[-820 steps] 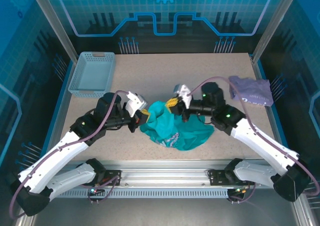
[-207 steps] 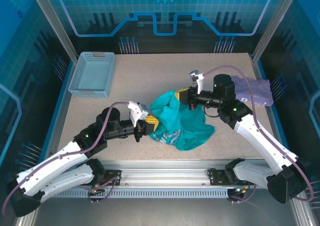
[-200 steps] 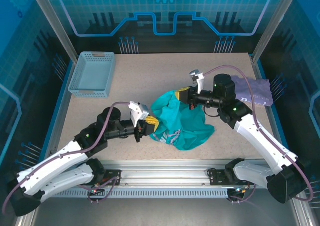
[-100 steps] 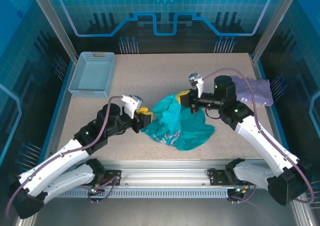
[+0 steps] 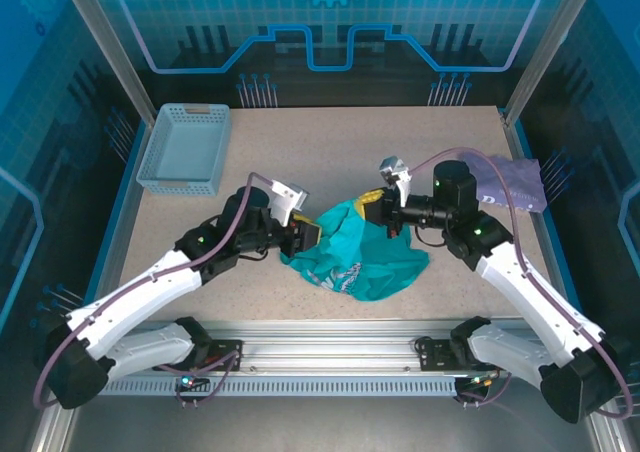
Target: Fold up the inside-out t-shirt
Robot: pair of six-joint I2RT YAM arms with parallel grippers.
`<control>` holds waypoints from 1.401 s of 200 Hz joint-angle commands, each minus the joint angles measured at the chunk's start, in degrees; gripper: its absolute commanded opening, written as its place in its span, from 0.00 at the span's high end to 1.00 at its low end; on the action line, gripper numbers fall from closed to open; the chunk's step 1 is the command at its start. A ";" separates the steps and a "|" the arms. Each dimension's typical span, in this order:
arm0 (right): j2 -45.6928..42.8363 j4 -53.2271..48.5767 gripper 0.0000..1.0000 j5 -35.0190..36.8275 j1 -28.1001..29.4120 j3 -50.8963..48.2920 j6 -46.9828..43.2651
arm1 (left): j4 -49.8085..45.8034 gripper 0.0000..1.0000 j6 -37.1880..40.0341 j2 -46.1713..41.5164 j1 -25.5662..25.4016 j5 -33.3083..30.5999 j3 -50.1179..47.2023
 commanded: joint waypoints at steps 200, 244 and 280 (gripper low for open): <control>0.81 11.57 1.00 18.75 -1.65 -11.77 6.65 | 8.55 1.00 13.32 3.39 -7.31 -9.42 -0.15; -6.91 -8.02 0.75 35.09 -6.06 -18.22 13.19 | 23.14 0.93 5.59 18.59 -17.34 -3.36 -0.62; -15.67 -14.29 0.57 42.52 -9.06 -18.94 16.27 | 21.54 0.65 1.45 29.24 -21.14 -0.82 7.36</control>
